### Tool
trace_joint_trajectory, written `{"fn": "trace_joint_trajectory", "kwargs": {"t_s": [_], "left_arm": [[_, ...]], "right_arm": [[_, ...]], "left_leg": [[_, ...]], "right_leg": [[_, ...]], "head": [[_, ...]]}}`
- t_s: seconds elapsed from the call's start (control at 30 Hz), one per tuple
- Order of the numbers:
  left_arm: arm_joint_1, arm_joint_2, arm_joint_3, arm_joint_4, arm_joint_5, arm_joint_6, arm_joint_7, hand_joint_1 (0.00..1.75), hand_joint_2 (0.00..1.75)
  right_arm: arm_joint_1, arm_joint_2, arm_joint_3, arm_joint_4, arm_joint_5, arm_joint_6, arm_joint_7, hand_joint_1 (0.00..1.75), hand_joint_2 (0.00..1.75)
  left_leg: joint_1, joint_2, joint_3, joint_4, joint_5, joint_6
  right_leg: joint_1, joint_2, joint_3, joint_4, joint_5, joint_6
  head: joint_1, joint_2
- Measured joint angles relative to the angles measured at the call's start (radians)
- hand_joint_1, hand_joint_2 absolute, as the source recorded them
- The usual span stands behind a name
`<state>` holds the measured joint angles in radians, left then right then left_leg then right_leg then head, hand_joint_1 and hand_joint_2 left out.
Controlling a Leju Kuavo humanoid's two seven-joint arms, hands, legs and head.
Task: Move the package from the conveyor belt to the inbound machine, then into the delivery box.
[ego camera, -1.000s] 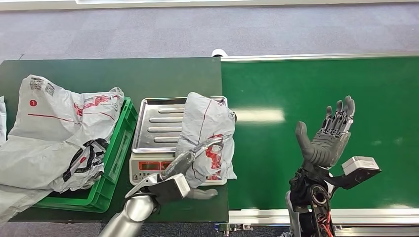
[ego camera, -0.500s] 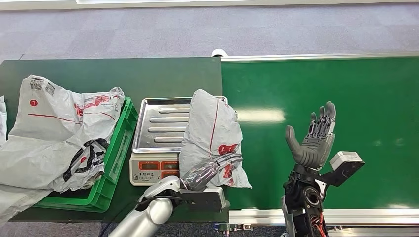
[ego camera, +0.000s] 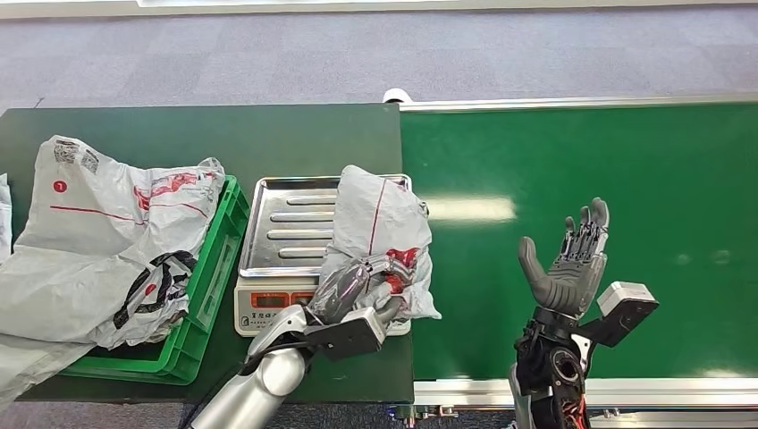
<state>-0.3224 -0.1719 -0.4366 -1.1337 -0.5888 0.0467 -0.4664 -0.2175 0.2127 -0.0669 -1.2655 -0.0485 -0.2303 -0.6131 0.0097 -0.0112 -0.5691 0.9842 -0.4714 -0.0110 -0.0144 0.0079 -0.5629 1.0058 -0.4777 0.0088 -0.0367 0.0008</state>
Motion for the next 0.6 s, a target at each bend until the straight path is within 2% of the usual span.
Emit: {"fn": "trace_joint_trajectory", "kwargs": {"t_s": [0.27, 0.6], "left_arm": [[0.026, 0.013, 0.057, -0.015, 0.151, 0.095, -0.109, 1.75, 1.75], [0.031, 0.023, 0.077, -0.024, 0.223, 0.130, -0.139, 1.75, 1.75]], "right_arm": [[0.009, 0.000, -0.009, 0.000, -0.009, 0.002, -0.016, 0.00, 1.75], [0.009, 0.000, -0.010, 0.001, -0.020, -0.006, -0.028, 0.00, 1.75]], "left_leg": [[0.000, 0.000, 0.000, 0.000, 0.000, 0.000], [0.000, 0.000, 0.000, 0.000, 0.000, 0.000]], "right_leg": [[0.000, 0.000, 0.000, 0.000, 0.000, 0.000], [0.000, 0.000, 0.000, 0.000, 0.000, 0.000]], "head": [[0.000, 0.000], [0.000, 0.000]]}}
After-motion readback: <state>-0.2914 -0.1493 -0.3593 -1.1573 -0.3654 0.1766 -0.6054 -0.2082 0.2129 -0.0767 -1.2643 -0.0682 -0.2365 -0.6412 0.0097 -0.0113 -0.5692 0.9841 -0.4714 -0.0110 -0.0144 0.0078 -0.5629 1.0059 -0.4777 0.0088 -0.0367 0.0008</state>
